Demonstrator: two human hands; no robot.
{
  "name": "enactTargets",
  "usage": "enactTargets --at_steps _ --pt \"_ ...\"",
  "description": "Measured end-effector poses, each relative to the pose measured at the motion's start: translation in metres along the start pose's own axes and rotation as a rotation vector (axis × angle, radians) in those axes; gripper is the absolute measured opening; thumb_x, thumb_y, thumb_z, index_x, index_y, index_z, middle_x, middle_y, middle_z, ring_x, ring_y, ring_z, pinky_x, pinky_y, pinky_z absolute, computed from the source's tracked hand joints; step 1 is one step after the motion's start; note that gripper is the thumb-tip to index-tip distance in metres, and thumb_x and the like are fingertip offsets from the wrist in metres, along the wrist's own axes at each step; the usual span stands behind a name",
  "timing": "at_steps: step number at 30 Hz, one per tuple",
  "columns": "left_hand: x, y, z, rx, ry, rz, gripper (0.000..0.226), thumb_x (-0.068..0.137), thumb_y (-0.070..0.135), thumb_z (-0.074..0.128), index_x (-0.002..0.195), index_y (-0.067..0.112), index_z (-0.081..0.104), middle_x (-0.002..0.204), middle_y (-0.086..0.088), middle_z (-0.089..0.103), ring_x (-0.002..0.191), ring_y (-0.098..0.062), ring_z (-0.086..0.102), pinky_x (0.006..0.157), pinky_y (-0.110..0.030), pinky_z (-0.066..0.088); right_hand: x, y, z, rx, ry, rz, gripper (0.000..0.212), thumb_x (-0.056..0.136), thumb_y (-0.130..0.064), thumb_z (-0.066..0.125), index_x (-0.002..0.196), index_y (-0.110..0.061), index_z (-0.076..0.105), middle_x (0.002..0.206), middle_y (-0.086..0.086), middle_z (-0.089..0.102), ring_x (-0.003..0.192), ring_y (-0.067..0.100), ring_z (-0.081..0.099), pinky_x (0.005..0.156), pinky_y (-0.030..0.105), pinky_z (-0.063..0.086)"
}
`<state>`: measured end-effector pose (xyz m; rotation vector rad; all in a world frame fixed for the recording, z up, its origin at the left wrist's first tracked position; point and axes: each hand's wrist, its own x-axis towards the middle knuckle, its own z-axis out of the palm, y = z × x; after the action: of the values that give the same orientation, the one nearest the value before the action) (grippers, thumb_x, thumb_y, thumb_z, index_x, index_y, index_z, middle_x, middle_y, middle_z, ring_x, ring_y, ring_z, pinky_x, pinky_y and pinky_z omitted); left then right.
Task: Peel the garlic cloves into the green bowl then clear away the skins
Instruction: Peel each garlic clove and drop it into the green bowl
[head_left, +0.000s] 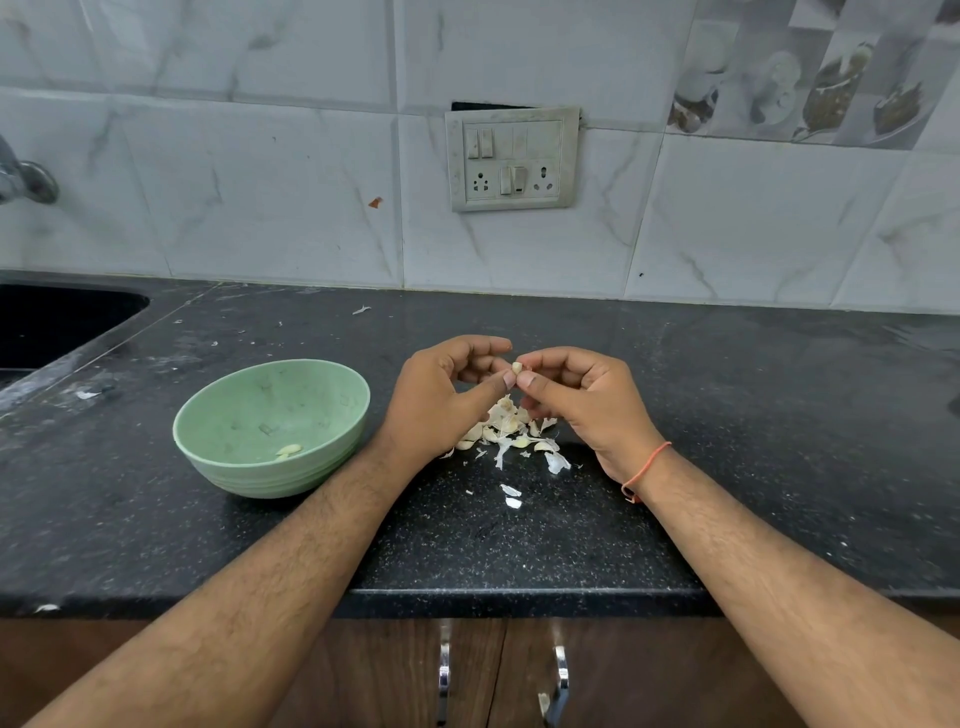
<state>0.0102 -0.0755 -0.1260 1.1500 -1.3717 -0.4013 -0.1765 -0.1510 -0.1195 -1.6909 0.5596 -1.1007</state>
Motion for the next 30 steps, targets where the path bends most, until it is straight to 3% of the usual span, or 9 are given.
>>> enactTargets --at_steps 6,9,14,18,23,30 --pt "-0.0004 0.0009 0.0 0.011 0.0 0.003 0.035 0.093 0.011 0.081 0.127 0.014 0.073 0.097 0.003 0.08 0.089 -0.019 0.076 0.061 -0.036 0.065 -0.0002 0.0 -0.0003 0.026 0.023 -0.028 0.019 0.089 -0.004 0.083 0.108 -0.003 0.079 0.093 0.014 0.081 0.08 0.022 0.077 0.076 0.038 0.065" --pt "-0.0015 0.003 0.0 0.095 0.02 0.07 0.035 0.092 0.013 0.083 0.125 0.017 0.074 0.1 0.009 0.08 0.087 -0.011 0.074 0.073 -0.025 0.061 0.0006 -0.0006 -0.0004 0.036 0.031 -0.035 0.017 0.088 -0.004 0.084 0.104 -0.004 0.081 0.089 0.013 0.08 0.076 0.02 0.074 0.075 0.041 0.064" --pt "-0.0045 0.0068 0.0008 0.164 0.06 0.156 0.036 0.089 0.011 0.085 0.124 0.017 0.075 0.102 0.013 0.079 0.086 -0.012 0.075 0.087 -0.024 0.059 0.0006 -0.0014 -0.0015 0.019 0.051 -0.034 0.016 0.087 -0.008 0.086 0.102 -0.007 0.083 0.086 0.016 0.079 0.073 0.022 0.07 0.08 0.052 0.064" --pt "-0.0052 0.0057 0.0011 0.186 0.037 0.142 0.039 0.086 0.01 0.085 0.123 0.019 0.076 0.098 0.012 0.079 0.085 -0.013 0.076 0.086 -0.025 0.06 0.0003 -0.0004 -0.0018 -0.11 0.052 -0.093 0.013 0.087 -0.01 0.086 0.1 -0.012 0.085 0.088 0.009 0.08 0.071 0.025 0.071 0.076 0.047 0.062" --pt "-0.0055 0.0046 0.0019 0.21 0.029 0.086 0.042 0.082 0.012 0.085 0.121 0.023 0.077 0.089 0.01 0.078 0.081 -0.011 0.075 0.083 -0.026 0.061 0.0012 0.0061 0.0004 -0.33 0.002 -0.23 0.015 0.088 -0.012 0.086 0.102 -0.019 0.086 0.094 -0.004 0.079 0.085 0.016 0.075 0.079 0.034 0.062" --pt "-0.005 0.0101 0.0013 0.183 0.041 0.003 0.041 0.081 0.01 0.086 0.12 0.022 0.078 0.087 0.012 0.08 0.079 -0.009 0.076 0.082 -0.019 0.06 0.0023 0.0062 -0.0005 -0.285 -0.005 -0.177 0.018 0.086 -0.016 0.089 0.104 -0.021 0.085 0.094 -0.003 0.08 0.086 0.02 0.075 0.08 0.04 0.064"
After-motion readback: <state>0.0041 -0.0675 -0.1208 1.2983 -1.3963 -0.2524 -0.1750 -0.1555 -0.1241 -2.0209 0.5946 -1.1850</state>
